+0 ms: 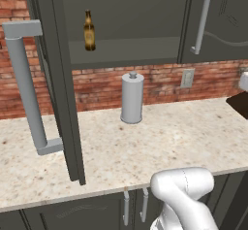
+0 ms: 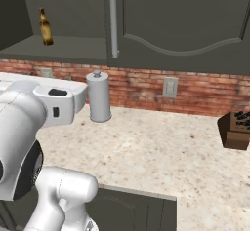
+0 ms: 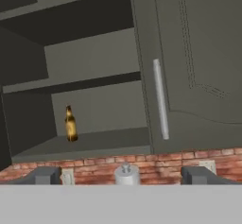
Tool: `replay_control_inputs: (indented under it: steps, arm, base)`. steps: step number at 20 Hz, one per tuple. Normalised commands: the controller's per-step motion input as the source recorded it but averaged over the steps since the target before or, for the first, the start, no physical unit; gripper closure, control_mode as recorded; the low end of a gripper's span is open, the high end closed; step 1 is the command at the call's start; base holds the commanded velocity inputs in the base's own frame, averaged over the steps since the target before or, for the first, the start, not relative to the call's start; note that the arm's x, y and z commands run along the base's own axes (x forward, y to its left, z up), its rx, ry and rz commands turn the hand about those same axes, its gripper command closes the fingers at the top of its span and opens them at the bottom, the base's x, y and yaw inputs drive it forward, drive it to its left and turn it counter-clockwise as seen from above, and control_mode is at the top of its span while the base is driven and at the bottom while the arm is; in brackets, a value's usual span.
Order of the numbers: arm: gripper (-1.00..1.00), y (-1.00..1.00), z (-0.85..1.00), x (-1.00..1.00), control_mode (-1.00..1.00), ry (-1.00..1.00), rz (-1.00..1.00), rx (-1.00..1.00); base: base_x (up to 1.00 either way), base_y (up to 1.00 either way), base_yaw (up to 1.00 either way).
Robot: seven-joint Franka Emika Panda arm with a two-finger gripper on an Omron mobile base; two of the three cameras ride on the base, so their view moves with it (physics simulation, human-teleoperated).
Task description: Open the cabinet directly in front. Then move the beer and the cup to the dining counter with the jar on it.
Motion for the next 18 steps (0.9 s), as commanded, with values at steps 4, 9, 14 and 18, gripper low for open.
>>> replay_control_inputs:
  steps: [4,9,14,18]
  arm:
    - [-1.00,-0.17,0.01,1.00,-1.00,0.00,0.00,0.00]
    - [-1.00,-0.31,0.00,0.93,-1.00,0.00,0.00,0.00]
    - [-1.00,-0.23,0.00,0.92,-1.00,0.00,0.00,0.01]
    - [-1.00,-0.24,0.00,0.88,-1.00,0.00,-0.01,0.00]
  base:
    - [0.00,0.00,0.00]
    - [0.00,0.00,0.00]
    - [0.00,0.00,0.00]
    - [0.00,0.00,0.00]
